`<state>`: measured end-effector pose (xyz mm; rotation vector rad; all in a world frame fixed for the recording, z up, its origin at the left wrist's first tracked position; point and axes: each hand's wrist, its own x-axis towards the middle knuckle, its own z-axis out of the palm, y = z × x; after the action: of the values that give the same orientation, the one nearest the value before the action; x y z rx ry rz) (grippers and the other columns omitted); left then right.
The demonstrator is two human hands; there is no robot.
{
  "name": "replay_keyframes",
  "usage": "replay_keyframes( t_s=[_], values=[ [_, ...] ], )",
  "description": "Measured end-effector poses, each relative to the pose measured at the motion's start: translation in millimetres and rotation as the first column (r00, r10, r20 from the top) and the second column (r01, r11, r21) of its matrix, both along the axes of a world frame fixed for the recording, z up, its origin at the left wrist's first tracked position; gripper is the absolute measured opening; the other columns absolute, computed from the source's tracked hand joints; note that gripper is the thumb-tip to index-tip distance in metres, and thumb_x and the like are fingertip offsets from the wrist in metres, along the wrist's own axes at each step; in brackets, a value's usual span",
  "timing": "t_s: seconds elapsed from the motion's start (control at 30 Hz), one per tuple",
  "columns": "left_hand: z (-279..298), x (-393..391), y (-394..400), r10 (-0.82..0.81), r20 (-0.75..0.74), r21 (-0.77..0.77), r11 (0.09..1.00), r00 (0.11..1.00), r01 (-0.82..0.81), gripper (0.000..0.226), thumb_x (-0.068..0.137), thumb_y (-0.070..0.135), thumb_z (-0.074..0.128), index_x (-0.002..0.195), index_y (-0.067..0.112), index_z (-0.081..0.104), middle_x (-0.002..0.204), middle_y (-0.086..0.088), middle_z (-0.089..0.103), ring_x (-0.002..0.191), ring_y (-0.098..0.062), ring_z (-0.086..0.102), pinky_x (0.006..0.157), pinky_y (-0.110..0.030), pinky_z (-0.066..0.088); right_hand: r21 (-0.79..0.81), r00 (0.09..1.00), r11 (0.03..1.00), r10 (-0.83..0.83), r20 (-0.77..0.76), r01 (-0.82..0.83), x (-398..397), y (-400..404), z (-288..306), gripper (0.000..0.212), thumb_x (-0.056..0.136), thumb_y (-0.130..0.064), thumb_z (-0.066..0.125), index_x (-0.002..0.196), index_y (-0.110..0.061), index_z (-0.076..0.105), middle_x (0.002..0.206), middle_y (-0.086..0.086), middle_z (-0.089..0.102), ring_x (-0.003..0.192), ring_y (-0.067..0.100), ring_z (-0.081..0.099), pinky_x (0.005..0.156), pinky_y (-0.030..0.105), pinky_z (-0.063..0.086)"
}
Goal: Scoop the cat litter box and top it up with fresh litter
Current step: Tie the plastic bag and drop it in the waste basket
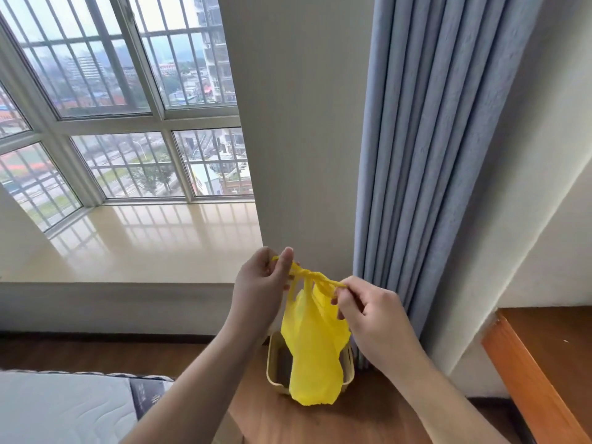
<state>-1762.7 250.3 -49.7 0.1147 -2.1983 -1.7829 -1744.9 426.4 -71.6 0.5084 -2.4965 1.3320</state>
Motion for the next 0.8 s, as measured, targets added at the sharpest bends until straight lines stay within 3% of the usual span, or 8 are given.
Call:
replay_keyframes(
  t_s=[0.1,0.2,0.33,0.47,0.57,0.67,0.73,0.8],
  values=[
    [-7,-4,-7,0.006,0.034,0.298,0.954,0.999,-0.016,0.03,0.096,0.03,0.054,0.078,0.009,0.046,0.086,-0.013,0.075,0.088,-0.031,0.072,0.08,-0.044,0.057,-0.008,0.999,1.0,0.005,0.04,-0.005,0,18,-2,0.029,0.098,-0.024,0.048,0.072,-0.017,0.059,0.056,0.001,0.053,0.049,0.011,0.047,0.045,0.023,0.035],
    [-5,2,-8,-0.008,0.055,0.589,0.807,0.998,-0.026,0.026,0.098,0.029,0.05,0.081,0.01,0.042,0.087,-0.018,0.074,0.091,-0.033,0.072,0.079,-0.044,0.056,-0.073,0.988,0.997,-0.014,0.156,0.026,-2,37,-13,0.03,0.099,-0.022,0.047,0.073,-0.014,0.06,0.052,0.001,0.043,0.044,0.007,0.037,0.045,0.022,0.027],
    [-4,9,-16,0.055,0.065,0.705,0.704,0.996,-0.085,0.024,0.101,0.026,0.046,0.082,0.012,0.04,0.073,-0.011,0.069,0.08,-0.027,0.073,0.063,-0.039,0.059,-0.171,0.951,0.97,-0.121,0.283,0.174,-7,64,-35,0.032,0.098,-0.021,0.048,0.069,-0.017,0.059,0.053,0.003,0.039,0.047,0.016,0.033,0.05,0.032,0.026],
    [-11,10,-26,0.127,0.122,0.771,0.613,0.984,-0.175,0.02,0.103,0.024,0.043,0.088,0.011,0.041,0.077,-0.011,0.061,0.071,-0.023,0.071,0.068,-0.043,0.06,-0.199,0.916,0.938,-0.203,0.346,0.283,-5,88,-48,0.033,0.098,-0.019,0.047,0.068,-0.014,0.058,0.049,-0.001,0.035,0.047,0.018,0.029,0.05,0.032,0.024],
    [-18,16,-22,0.1,0.08,0.741,0.659,0.992,-0.126,0.023,0.102,0.026,0.044,0.084,0.011,0.042,0.068,-0.007,0.056,0.061,-0.019,0.067,0.067,-0.042,0.061,-0.263,0.9,0.913,-0.195,0.391,0.312,1,92,-50,0.033,0.099,-0.018,0.045,0.07,-0.012,0.059,0.051,-0.003,0.041,0.048,0.017,0.032,0.048,0.03,0.025],
    [-18,19,-18,0.015,-0.007,0.633,0.774,1.0,-0.007,0.028,0.1,0.026,0.047,0.076,0.015,0.037,0.054,0.001,0.041,0.047,-0.013,0.047,0.064,-0.034,0.057,-0.387,0.904,0.874,-0.123,0.408,0.294,10,87,-41,0.03,0.101,-0.017,0.043,0.08,-0.012,0.063,0.063,0.003,0.055,0.054,0.015,0.047,0.046,0.025,0.035],
    [-19,21,-16,0.003,-0.032,0.453,0.892,0.999,0.012,0.028,0.1,0.026,0.05,0.078,0.016,0.037,0.055,0.004,0.038,0.047,-0.011,0.039,0.061,-0.033,0.046,-0.42,0.927,0.877,-0.07,0.368,0.233,18,82,-33,0.029,0.102,-0.017,0.042,0.087,-0.016,0.066,0.073,0.003,0.066,0.065,0.015,0.059,0.055,0.026,0.045],
    [-20,30,-15,0.023,-0.077,0.077,0.997,0.997,-0.017,0.023,0.096,0.032,0.058,0.088,0.019,0.041,0.066,0.003,0.045,0.057,-0.012,0.044,0.065,-0.033,0.042,-0.436,0.94,0.885,-0.006,0.34,0.163,27,76,-26,0.028,0.102,-0.018,0.042,0.09,-0.018,0.068,0.083,0.0,0.071,0.081,0.013,0.066,0.068,0.028,0.051]
  ],
)
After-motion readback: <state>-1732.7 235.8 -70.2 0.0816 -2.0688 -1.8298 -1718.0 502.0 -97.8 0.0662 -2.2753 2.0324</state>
